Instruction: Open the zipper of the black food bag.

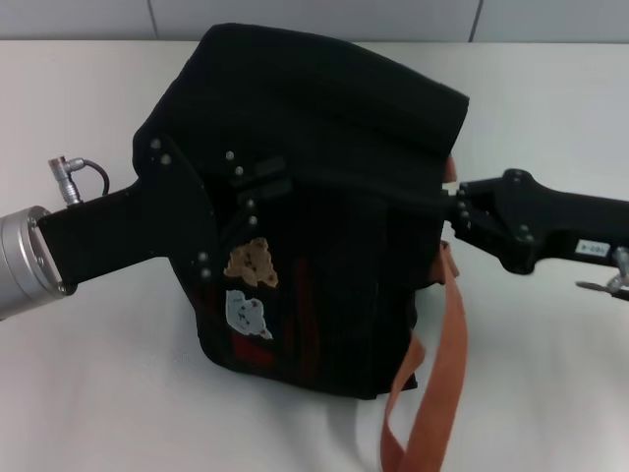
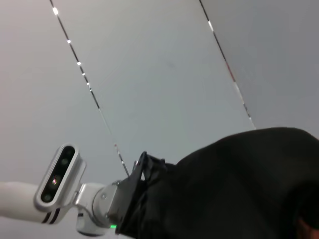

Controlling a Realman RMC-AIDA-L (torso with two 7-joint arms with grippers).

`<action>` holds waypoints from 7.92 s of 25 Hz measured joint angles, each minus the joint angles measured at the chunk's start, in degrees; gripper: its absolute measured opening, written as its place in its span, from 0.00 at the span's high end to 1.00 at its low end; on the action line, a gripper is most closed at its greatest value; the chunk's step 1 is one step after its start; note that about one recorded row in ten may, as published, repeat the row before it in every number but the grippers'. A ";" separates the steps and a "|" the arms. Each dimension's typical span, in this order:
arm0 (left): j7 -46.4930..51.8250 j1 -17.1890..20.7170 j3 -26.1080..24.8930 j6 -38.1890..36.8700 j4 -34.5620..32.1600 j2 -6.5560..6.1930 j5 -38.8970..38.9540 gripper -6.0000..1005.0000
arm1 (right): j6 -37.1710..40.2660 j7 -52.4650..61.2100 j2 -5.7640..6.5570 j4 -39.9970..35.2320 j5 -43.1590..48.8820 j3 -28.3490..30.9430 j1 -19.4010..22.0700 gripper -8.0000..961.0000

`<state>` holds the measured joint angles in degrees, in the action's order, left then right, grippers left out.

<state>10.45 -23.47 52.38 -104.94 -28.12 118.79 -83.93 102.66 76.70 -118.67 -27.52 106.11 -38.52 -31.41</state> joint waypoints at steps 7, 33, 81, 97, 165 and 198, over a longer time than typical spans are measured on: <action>0.00 -0.07 -0.07 0.59 0.00 -0.06 0.52 0.93 | 3.07 -4.47 1.47 -0.45 0.12 -1.52 3.14 0.99; 0.00 -0.44 -0.28 1.42 0.09 0.07 0.72 0.93 | -1.88 -8.02 0.12 -0.48 1.81 -1.29 4.22 0.98; -0.79 -0.60 0.05 0.25 1.67 0.12 0.69 0.93 | -5.30 -16.26 -0.52 8.42 -3.47 -4.97 1.49 0.99; -0.29 1.57 -0.10 0.35 2.11 -0.11 10.94 0.93 | -12.39 -14.37 -0.25 8.24 -2.10 -4.85 1.89 0.99; 37.18 5.17 -28.98 11.11 14.99 -1.04 -3.63 0.43 | 4.52 -9.33 1.74 2.72 -2.85 15.92 7.89 0.20; 45.68 6.84 -20.19 -9.79 2.21 -7.22 -27.56 0.14 | 11.40 -13.64 -0.65 -3.09 5.60 -4.94 1.96 0.20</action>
<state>56.13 -16.62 32.19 -114.73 -25.92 111.57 -111.49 114.06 63.07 -119.32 -30.61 111.71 -43.46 -29.45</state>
